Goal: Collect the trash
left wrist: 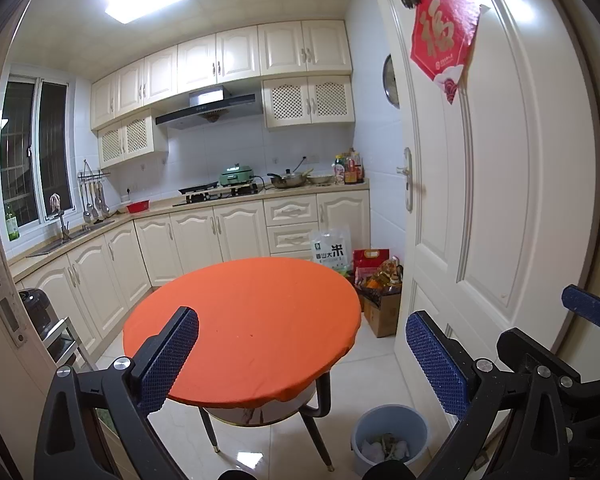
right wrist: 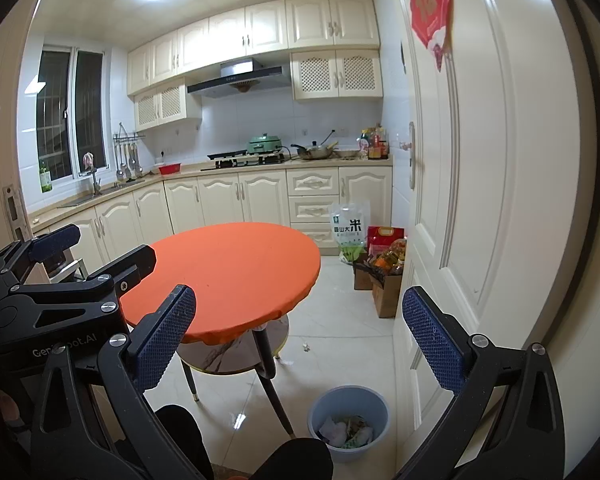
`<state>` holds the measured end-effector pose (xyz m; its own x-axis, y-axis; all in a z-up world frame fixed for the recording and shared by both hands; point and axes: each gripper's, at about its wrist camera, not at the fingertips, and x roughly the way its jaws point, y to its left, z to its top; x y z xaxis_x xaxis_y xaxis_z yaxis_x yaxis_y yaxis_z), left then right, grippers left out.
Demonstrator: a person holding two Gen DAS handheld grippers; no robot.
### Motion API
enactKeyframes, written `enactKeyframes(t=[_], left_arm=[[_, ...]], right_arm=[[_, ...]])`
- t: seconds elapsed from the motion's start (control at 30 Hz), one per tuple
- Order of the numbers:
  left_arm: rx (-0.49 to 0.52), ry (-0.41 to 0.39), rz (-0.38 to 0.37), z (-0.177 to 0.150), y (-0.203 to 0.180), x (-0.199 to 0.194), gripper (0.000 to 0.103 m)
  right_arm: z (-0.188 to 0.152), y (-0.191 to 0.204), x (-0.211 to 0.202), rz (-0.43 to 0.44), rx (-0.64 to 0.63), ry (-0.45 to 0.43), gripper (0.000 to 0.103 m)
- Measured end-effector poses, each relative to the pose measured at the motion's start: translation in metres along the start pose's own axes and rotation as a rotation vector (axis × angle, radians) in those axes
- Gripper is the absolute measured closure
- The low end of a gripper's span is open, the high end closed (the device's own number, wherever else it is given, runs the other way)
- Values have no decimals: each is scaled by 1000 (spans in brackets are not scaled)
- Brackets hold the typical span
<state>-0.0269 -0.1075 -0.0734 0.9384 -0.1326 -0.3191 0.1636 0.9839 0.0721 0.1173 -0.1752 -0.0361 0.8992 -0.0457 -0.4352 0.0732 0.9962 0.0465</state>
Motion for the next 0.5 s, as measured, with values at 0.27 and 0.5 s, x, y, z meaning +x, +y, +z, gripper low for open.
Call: enactKeyframes(t=[0.27, 0.5], left_arm=[[-1, -7, 5, -2, -3, -3, 1], [0, -11, 7, -4, -4, -4, 1]], right_arm=[[2, 0, 0, 2, 1, -3, 0], [3, 1, -1, 1, -1, -7, 0]])
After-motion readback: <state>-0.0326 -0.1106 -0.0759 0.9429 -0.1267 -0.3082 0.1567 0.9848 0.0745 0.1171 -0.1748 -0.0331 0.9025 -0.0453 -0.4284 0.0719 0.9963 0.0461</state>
